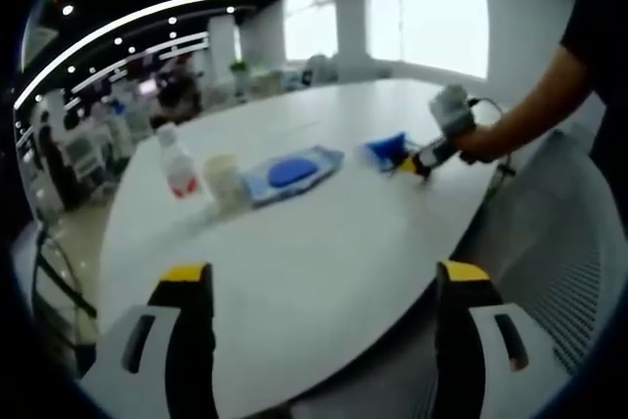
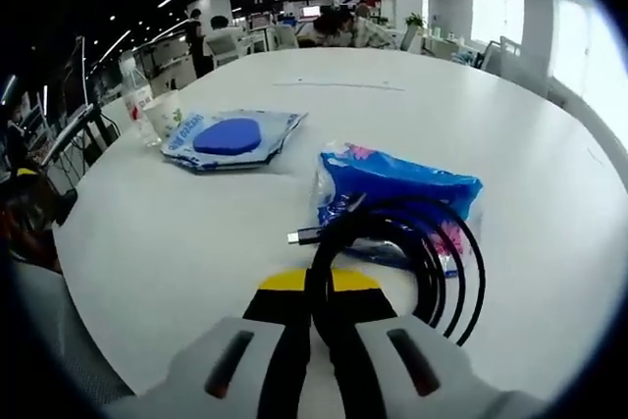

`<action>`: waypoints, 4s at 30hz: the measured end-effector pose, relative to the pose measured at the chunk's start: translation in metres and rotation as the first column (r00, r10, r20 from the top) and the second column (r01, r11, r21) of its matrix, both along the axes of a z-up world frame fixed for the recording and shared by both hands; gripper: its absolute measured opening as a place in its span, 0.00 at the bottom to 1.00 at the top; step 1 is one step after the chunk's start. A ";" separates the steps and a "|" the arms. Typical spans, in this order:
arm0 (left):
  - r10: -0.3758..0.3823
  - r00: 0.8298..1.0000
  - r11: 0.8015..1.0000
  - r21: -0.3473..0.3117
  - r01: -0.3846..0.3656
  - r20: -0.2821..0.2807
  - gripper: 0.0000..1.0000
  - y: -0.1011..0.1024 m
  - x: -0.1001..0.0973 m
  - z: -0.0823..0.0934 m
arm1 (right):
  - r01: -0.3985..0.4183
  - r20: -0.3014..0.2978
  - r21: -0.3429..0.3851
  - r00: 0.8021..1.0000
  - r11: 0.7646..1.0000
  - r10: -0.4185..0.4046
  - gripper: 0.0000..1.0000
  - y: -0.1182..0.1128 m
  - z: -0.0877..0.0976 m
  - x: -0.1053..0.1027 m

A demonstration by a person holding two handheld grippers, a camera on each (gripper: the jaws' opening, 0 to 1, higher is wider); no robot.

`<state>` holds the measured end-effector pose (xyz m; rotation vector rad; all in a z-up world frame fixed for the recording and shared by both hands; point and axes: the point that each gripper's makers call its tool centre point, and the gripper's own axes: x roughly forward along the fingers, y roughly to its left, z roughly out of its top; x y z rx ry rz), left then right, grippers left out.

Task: Arrange the tabletop items into an orderly group along one side of the table until the central work area is clear of visible clutter.

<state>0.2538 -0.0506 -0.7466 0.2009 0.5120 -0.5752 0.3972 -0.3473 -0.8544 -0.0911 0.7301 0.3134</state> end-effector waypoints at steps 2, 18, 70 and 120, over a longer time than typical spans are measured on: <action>-0.001 1.000 1.000 -0.002 0.001 0.002 0.90 0.000 0.000 0.001 | 0.005 0.006 -0.003 1.000 1.000 -0.005 0.04 -0.001 0.002 -0.002; -0.010 1.000 1.000 -0.010 0.011 0.017 0.90 -0.001 0.000 0.003 | 0.006 0.063 -0.025 0.998 1.000 -0.004 0.04 -0.025 0.035 -0.010; 0.031 0.997 0.999 -0.014 -0.030 0.075 0.99 0.006 0.006 0.012 | -0.342 -0.073 -0.036 0.938 0.939 0.339 0.04 0.083 0.004 -0.045; 0.024 0.998 1.000 -0.009 -0.024 0.055 0.98 0.006 0.006 0.007 | -0.570 0.003 -0.079 0.820 0.818 0.572 0.52 0.099 0.040 -0.040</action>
